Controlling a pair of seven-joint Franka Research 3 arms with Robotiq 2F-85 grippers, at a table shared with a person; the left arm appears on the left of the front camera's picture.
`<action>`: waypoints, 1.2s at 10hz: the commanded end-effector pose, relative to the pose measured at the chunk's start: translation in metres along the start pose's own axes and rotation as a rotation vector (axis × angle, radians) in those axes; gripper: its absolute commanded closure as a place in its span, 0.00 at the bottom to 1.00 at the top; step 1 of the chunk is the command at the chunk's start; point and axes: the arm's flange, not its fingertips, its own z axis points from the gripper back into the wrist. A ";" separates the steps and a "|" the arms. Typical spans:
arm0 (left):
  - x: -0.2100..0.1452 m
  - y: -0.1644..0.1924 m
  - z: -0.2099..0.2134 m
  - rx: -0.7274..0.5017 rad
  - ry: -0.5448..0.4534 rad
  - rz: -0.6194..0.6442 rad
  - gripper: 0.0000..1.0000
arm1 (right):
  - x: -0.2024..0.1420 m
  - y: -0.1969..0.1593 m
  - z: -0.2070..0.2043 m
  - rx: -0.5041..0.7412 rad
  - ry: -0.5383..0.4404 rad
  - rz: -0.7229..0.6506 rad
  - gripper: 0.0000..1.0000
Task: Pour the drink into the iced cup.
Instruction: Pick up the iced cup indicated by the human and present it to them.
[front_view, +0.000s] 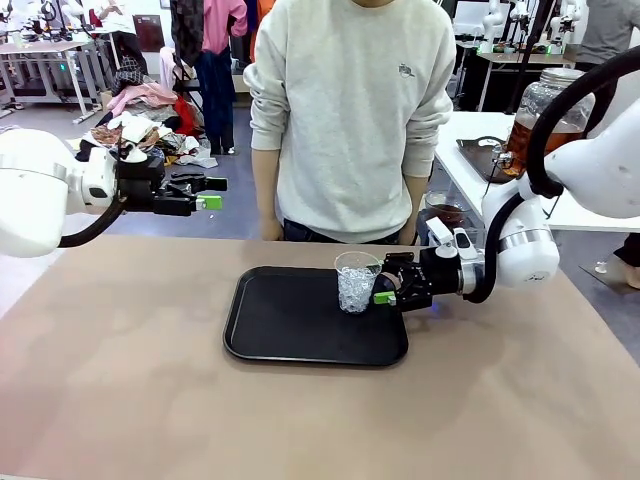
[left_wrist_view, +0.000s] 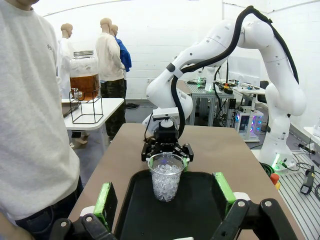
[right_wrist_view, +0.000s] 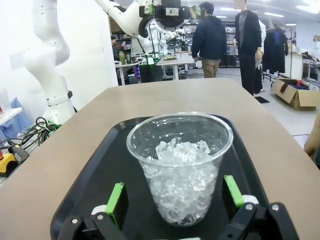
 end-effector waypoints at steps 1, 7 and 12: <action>0.002 0.001 -0.001 0.010 -0.008 -0.002 0.00 | 0.002 -0.008 -0.006 0.031 0.006 -0.021 0.00; 0.002 0.001 -0.001 0.010 -0.008 -0.002 0.00 | 0.002 -0.010 -0.025 0.073 0.022 -0.035 0.00; 0.002 0.001 -0.001 0.010 -0.008 -0.002 0.00 | 0.001 -0.014 -0.040 0.071 0.041 -0.041 0.00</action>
